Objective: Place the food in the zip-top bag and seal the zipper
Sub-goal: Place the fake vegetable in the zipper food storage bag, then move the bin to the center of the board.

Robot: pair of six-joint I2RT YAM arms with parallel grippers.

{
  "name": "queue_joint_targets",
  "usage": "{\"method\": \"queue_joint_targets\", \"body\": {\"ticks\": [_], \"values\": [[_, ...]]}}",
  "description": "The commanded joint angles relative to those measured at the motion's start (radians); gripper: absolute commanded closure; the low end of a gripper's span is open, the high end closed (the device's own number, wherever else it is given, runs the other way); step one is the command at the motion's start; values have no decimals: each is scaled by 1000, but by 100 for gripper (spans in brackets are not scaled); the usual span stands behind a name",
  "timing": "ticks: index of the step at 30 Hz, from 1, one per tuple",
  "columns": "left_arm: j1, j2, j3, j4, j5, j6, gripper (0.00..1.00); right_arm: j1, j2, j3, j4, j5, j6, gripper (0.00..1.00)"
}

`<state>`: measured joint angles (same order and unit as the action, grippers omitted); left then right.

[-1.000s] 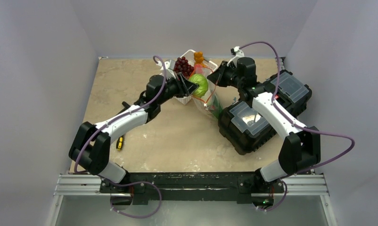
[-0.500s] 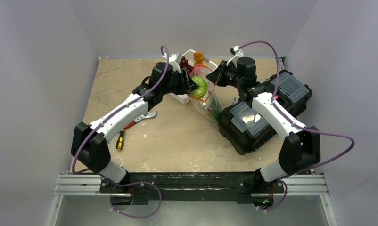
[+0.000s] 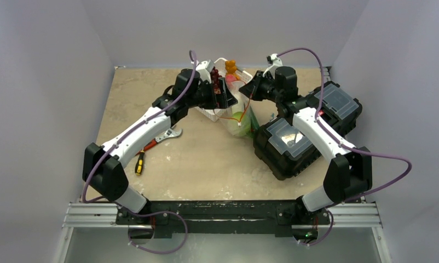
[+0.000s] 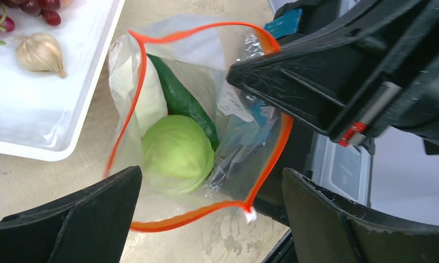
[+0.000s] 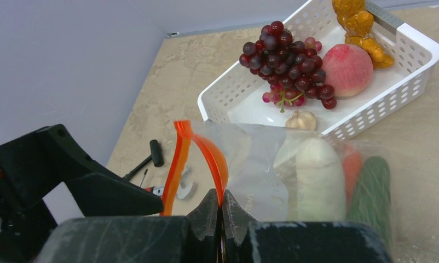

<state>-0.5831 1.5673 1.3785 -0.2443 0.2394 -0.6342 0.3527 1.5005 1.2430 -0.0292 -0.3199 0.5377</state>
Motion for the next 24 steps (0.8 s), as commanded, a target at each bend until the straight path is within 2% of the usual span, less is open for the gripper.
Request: {"method": "queue_joint_targets", "body": {"ticks": [1, 7, 12, 16, 20, 24], "values": [[0, -110, 17, 24, -4, 58, 3, 2, -6, 18, 67, -27, -10, 100], [2, -163, 17, -25, -37, 98, 6, 1, -14, 21, 55, -15, -14, 100], [15, -238, -47, -28, -167, 120, 6, 1, -24, 33, 31, 29, -24, 100], [54, -278, -129, 42, -255, 79, 6, 0, -34, 54, -7, 67, -21, 100], [104, -253, -164, 95, -265, 24, 6, -3, -40, 109, -62, 183, -12, 100], [138, -161, -139, 125, -281, -2, 7, -27, -37, 168, -99, 285, -19, 100]]}}
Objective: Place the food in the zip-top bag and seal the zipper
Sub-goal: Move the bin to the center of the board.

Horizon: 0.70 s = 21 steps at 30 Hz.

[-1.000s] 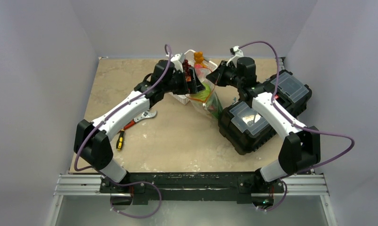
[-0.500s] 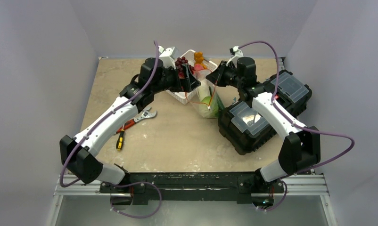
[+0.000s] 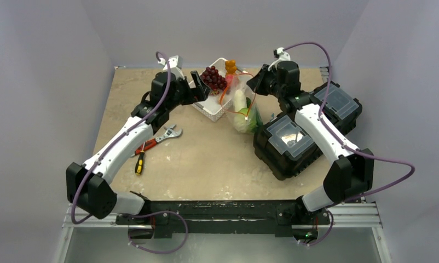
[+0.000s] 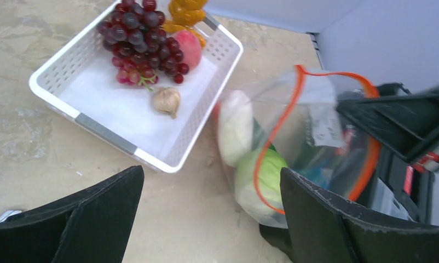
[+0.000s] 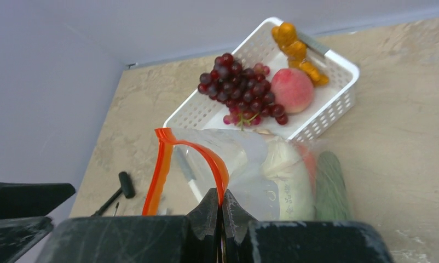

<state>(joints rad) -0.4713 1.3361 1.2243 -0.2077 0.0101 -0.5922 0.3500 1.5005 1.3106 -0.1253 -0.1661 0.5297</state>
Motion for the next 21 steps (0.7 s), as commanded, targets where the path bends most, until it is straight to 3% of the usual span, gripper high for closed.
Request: {"method": "queue_joint_targets", "body": {"ticks": [1, 3, 9, 13, 17, 21], "values": [[29, 103, 34, 86, -69, -46, 7, -36, -34, 107, -3, 134, -8, 100], [35, 177, 76, 96, -73, -34, 8, -64, -20, 119, 0, 119, 3, 100], [35, 440, 272, 101, -15, 50, 27, -94, 13, 133, 8, 104, -1, 100], [35, 595, 382, 101, 29, 53, 34, -100, 27, 133, 12, 93, -8, 100], [35, 720, 482, 76, 61, -20, 36, -109, 40, 130, 14, 81, -10, 100], [43, 769, 485, 30, 31, -105, 35, -115, 55, 130, 16, 66, -10, 100]]}}
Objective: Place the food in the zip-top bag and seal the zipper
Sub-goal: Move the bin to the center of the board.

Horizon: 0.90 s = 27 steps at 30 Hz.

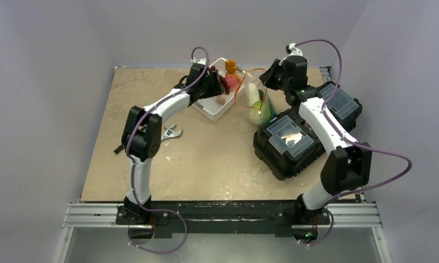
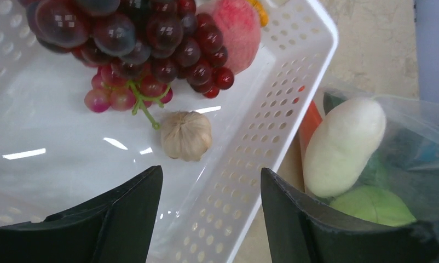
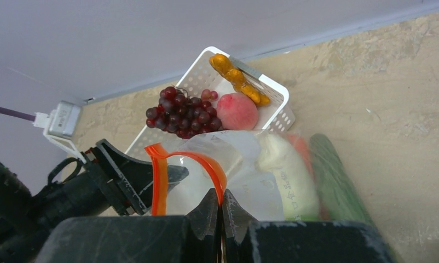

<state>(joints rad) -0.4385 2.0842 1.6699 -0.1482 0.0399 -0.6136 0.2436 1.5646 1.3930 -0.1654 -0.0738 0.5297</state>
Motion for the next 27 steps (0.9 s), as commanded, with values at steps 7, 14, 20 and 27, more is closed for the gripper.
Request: {"method": "queue_joint_targets", "body": {"ticks": [7, 14, 20, 27], "values": [[58, 18, -40, -137, 21, -228, 34, -13, 4, 44, 60, -53, -10, 100], [96, -123, -261, -102, -35, -235, 31, -12, 0, 34, 67, -64, -12, 100], [145, -165, -297, -119, 14, -123, 31, -13, -5, 28, 70, -70, -10, 100], [84, -109, -185, -151, 21, -17, 26, -12, 0, 24, 73, -71, -6, 100]]}}
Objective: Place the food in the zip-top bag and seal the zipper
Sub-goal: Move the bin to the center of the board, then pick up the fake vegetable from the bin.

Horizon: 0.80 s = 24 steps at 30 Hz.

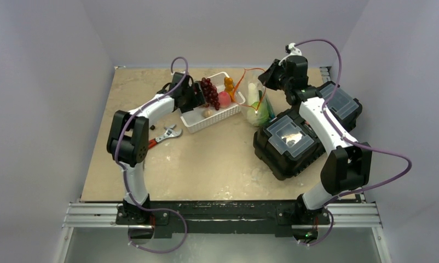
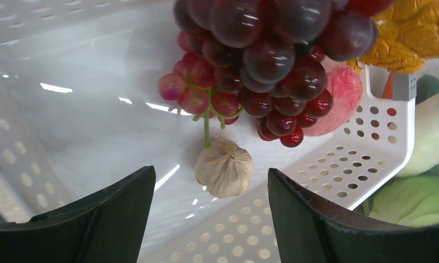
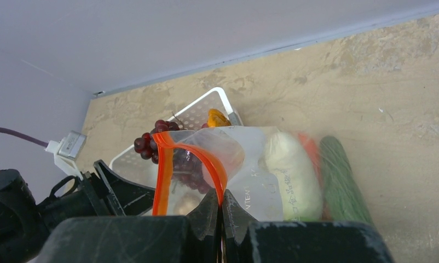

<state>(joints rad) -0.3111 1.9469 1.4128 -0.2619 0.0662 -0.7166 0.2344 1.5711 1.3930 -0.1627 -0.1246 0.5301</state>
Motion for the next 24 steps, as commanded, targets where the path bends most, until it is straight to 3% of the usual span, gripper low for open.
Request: {"method": "queue_joint_targets", "body": {"ticks": [1, 12, 24], "values": [[-55, 39, 85, -39, -16, 90, 26, -3, -9, 23, 70, -21, -7, 100], [-112, 140, 208, -170, -176, 53, 30, -3, -11, 15, 75, -38, -4, 100], [-127, 163, 235, -206, -196, 79, 31, -3, -27, -3, 85, -56, -1, 100]]}}
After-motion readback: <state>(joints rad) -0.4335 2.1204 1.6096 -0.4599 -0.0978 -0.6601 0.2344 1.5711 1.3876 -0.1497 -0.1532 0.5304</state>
